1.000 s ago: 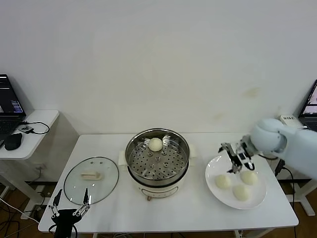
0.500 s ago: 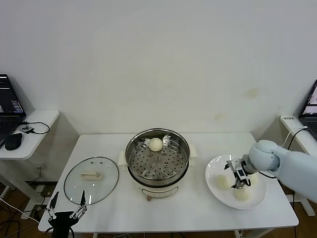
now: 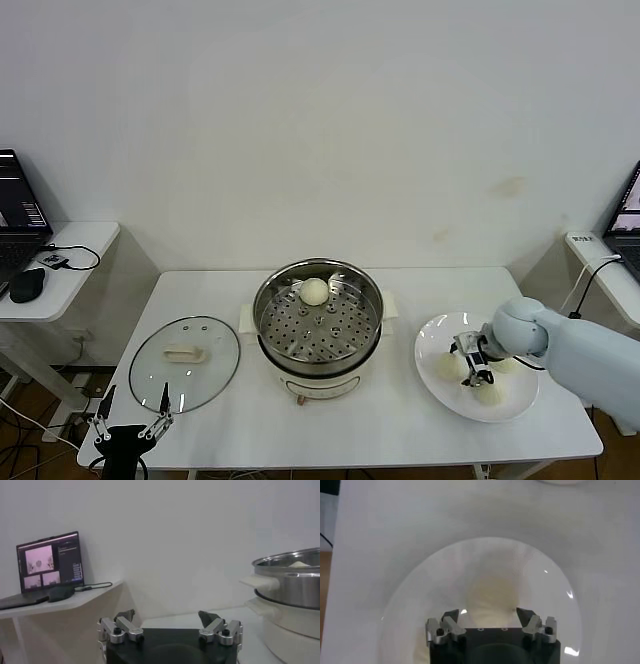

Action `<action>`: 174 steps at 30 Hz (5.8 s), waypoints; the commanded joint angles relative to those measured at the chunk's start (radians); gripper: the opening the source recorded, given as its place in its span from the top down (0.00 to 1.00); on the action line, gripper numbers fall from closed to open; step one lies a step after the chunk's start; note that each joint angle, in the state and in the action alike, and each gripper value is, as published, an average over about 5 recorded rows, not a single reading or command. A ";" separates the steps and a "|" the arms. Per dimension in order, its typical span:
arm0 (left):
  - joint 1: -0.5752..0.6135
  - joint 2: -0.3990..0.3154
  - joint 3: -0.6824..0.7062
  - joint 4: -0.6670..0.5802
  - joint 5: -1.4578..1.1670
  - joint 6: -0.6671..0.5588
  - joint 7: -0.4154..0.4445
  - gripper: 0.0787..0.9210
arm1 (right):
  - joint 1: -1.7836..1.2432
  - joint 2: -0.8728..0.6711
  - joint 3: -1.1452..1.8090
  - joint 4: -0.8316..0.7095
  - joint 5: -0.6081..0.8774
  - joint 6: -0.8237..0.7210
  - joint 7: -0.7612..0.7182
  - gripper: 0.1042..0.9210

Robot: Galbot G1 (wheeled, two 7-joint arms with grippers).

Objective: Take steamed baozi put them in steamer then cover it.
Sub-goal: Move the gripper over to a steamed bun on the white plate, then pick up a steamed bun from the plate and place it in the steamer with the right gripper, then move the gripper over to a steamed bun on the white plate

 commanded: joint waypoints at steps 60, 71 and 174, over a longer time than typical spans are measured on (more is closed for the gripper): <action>-0.038 0.042 -0.029 0.003 -0.025 -0.001 0.001 0.12 | 0.686 0.615 -0.396 0.037 0.750 -0.303 0.264 0.47; -0.042 0.027 -0.033 0.005 -0.028 -0.002 0.000 0.12 | 0.542 0.704 -0.408 -0.056 0.669 -0.347 0.309 0.47; -0.018 0.026 -0.038 0.013 -0.018 -0.003 0.005 0.12 | -0.327 -0.153 0.327 0.109 -0.105 0.005 -0.062 0.27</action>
